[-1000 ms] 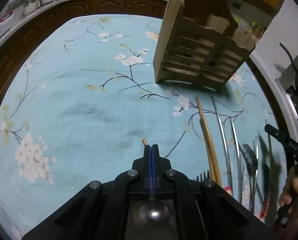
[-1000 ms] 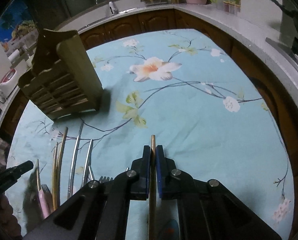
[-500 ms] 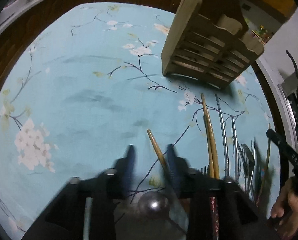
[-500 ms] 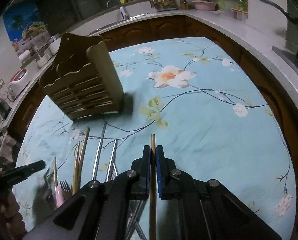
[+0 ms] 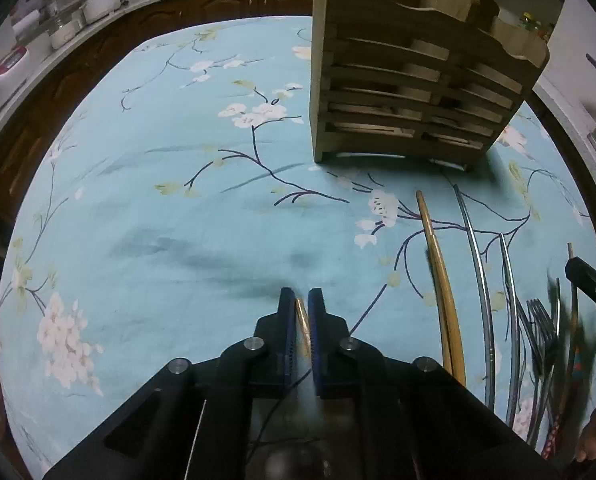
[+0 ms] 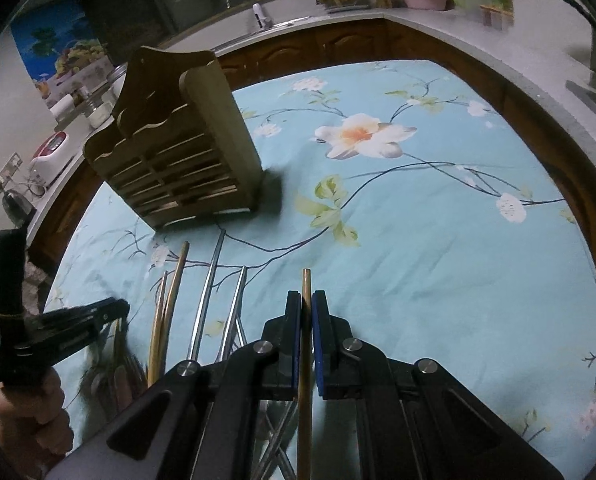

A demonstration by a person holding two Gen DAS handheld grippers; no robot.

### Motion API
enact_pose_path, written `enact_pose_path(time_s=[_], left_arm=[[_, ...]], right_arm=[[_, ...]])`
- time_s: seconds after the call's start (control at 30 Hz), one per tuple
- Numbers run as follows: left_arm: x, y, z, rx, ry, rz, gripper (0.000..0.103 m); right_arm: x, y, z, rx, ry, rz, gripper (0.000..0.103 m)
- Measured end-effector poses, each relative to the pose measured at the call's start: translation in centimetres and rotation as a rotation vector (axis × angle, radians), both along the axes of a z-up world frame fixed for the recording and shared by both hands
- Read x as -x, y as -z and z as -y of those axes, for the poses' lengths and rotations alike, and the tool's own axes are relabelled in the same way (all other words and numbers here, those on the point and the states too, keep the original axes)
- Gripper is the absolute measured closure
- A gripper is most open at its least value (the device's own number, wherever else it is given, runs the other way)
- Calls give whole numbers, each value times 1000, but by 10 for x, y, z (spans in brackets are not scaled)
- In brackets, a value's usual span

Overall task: Organize utensils
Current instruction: 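Lift the chopsticks and carry them toward the wooden holder with both tools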

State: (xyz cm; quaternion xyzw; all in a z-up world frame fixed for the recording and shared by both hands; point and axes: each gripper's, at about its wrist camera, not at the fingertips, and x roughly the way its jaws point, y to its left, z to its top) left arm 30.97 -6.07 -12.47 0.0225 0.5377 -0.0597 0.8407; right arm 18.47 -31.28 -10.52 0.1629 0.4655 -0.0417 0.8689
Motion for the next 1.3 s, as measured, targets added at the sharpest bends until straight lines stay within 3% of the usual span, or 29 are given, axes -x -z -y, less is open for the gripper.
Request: enact_pose_path(time_s=[0.23, 0.53, 1.03, 1.3], left_arm=[[16, -23, -9, 117, 21, 23, 101], [51, -79, -36, 241, 37, 134, 101], [123, -147, -72, 305, 66, 295, 101], [142, -171, -85, 330, 61, 349, 101]], right_arm=[[0, -6, 1, -14, -14, 12, 98], [9, -37, -10, -18, -20, 71, 98], [32, -99, -32, 31, -40, 243, 98], [36, -120, -40, 38, -46, 307, 98]])
